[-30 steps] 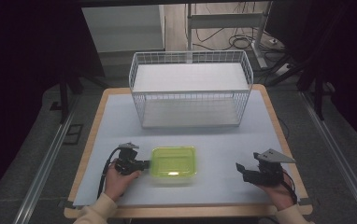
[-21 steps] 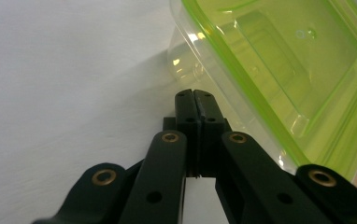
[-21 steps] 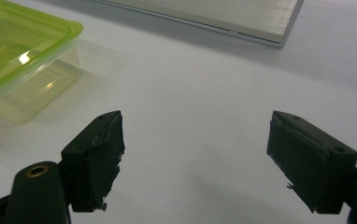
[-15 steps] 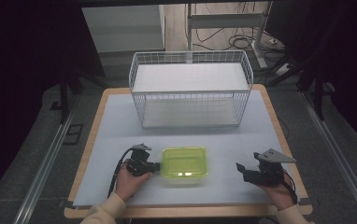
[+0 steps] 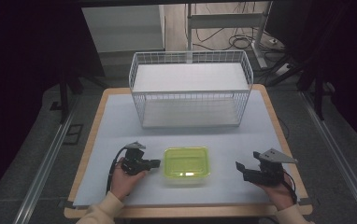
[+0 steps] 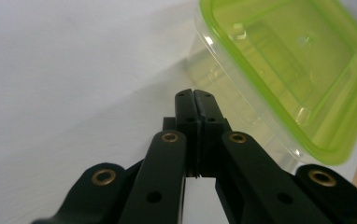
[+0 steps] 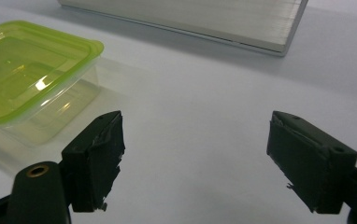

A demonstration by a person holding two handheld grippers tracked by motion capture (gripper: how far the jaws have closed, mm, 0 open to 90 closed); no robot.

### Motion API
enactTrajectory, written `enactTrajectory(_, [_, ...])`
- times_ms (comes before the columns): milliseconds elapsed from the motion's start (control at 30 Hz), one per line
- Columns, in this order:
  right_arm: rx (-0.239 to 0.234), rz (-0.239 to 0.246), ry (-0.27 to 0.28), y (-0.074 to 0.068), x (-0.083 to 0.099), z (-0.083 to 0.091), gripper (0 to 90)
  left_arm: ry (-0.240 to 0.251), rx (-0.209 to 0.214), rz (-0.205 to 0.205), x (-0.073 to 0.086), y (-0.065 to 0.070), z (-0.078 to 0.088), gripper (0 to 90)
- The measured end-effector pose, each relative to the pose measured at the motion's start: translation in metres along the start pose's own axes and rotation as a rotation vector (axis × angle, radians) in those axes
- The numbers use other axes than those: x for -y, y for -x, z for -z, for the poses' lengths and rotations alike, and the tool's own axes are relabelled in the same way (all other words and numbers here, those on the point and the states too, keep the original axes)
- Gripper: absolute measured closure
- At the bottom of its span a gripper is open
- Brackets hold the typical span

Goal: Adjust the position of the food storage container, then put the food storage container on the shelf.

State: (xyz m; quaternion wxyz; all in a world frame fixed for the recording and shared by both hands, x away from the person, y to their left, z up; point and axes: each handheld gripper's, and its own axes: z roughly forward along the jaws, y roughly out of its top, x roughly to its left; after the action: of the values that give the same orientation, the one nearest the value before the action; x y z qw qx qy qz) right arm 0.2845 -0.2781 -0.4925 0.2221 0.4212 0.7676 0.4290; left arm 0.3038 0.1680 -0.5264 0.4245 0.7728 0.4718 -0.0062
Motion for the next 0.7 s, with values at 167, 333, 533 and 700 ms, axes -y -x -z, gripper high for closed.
enactTrajectory(167, [-0.034, -0.046, 0.033, 0.0, -0.003, -0.001, 19.4, 0.064, -0.027, 0.002, 0.009, -0.005, 0.029, 89.8])
enactTrajectory(333, [-0.06, -0.068, 0.048, -0.004, -0.006, -0.001, 20.1, 0.103, -0.057, 0.014, 0.012, -0.01, 0.045, 89.1])
enactTrajectory(533, [-0.074, -0.05, 0.056, -0.009, -0.011, -0.007, 20.2, 0.115, -0.073, 0.022, 0.018, -0.011, 0.052, 88.7])
enactTrajectory(700, [-0.089, -0.051, 0.059, -0.01, -0.012, -0.008, 20.3, 0.131, -0.099, 0.036, 0.019, -0.011, 0.051, 66.5])
